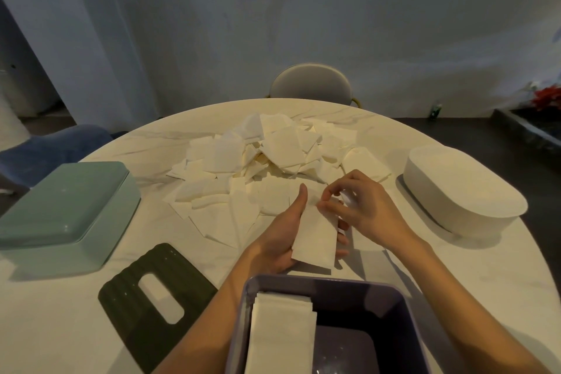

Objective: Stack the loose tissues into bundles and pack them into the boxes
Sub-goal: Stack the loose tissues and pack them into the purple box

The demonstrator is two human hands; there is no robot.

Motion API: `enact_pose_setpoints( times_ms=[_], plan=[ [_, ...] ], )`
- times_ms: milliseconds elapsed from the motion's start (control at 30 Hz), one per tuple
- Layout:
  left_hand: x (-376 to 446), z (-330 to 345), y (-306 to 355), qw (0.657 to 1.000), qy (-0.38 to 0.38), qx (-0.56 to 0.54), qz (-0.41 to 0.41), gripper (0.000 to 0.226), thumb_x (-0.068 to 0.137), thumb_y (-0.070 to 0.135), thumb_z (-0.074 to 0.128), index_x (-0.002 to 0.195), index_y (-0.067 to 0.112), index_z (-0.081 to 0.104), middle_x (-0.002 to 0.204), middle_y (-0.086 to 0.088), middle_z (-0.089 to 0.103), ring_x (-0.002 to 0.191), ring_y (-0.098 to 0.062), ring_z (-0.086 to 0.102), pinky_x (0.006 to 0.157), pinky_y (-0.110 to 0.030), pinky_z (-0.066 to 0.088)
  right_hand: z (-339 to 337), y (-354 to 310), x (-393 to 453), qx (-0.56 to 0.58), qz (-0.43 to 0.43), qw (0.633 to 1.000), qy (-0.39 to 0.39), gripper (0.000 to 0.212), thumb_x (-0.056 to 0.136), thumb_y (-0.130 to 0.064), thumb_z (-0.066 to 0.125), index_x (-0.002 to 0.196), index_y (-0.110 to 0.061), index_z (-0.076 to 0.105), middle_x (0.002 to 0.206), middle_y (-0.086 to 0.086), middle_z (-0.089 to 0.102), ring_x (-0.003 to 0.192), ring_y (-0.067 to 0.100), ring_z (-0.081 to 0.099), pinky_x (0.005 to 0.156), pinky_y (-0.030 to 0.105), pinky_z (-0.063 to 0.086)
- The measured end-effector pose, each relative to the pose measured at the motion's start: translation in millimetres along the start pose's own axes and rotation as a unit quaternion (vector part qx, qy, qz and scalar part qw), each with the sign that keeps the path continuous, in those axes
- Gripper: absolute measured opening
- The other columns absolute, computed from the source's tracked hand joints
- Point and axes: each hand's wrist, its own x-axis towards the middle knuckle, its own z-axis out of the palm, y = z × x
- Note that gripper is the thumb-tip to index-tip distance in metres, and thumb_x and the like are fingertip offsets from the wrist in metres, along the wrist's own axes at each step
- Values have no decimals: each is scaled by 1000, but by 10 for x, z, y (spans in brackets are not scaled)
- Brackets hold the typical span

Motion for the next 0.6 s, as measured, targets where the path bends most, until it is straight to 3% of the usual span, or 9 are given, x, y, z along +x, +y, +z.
enact_pose_setpoints(
  times_ms=[100, 267, 333, 400, 467, 533, 600],
  plan=[
    [-20, 21, 13, 1000, -9, 7, -1, 79, 96, 73, 38, 119, 6, 73, 114, -25, 65, 96, -34, 67, 89, -52, 58, -60, -28, -10, -4, -11, 1000, 4, 8, 88, -37, 76, 93, -31, 72, 99, -18, 56, 96, 4, 55, 76, 11, 39],
    [-87, 78, 47, 992, 21, 124, 9, 60, 98, 61, 55, 115, 5, 69, 101, -22, 67, 83, -32, 68, 79, -49, 58, -68, -28, 2, 0, -22, 999, 24, 15, 86, -42, 75, 95, -30, 70, 100, -13, 62, 96, 5, 57, 81, 15, 45],
    [-100, 97, 43, 993, 32, 102, 47, 45, 100, 51, 58, 114, 11, 74, 103, -20, 68, 83, -30, 68, 78, -47, 58, -124, -76, 11, 68, 23, 997, 26, 28, 84, -54, 68, 103, -33, 70, 108, -18, 64, 102, 2, 57, 85, 15, 44],
    [-112, 131, 43, 996, 36, 36, 77, 37, 103, 46, 53, 108, 21, 80, 108, -16, 72, 88, -28, 70, 82, -47, 56, -224, -152, 2, 173, 76, 982, -26, 37, 86, -60, 63, 118, -43, 65, 123, -26, 58, 114, 0, 52, 92, 18, 40],
    [-106, 148, 44, 995, 46, -10, 87, 39, 106, 46, 46, 110, 25, 78, 110, -10, 76, 93, -25, 74, 87, -46, 54, -308, -205, -15, 275, 99, 951, -103, 35, 94, -50, 61, 129, -49, 59, 134, -25, 51, 123, 7, 49, 97, 23, 44],
    [-110, 163, 42, 994, 60, -5, 87, 39, 107, 47, 41, 125, 25, 67, 111, -6, 77, 98, -23, 74, 91, -44, 55, -338, -230, -29, 356, 96, 916, -156, 35, 101, -30, 59, 133, -45, 61, 142, -21, 49, 127, 10, 48, 85, 15, 51],
    [-102, 153, 41, 996, 42, -21, 70, 46, 105, 52, 42, 136, 23, 60, 115, -8, 75, 100, -25, 73, 89, -44, 56, -296, -226, -32, 349, 63, 920, -169, 40, 102, -19, 58, 135, -42, 60, 142, -21, 50, 126, 6, 50, 82, 12, 52]
  ],
)
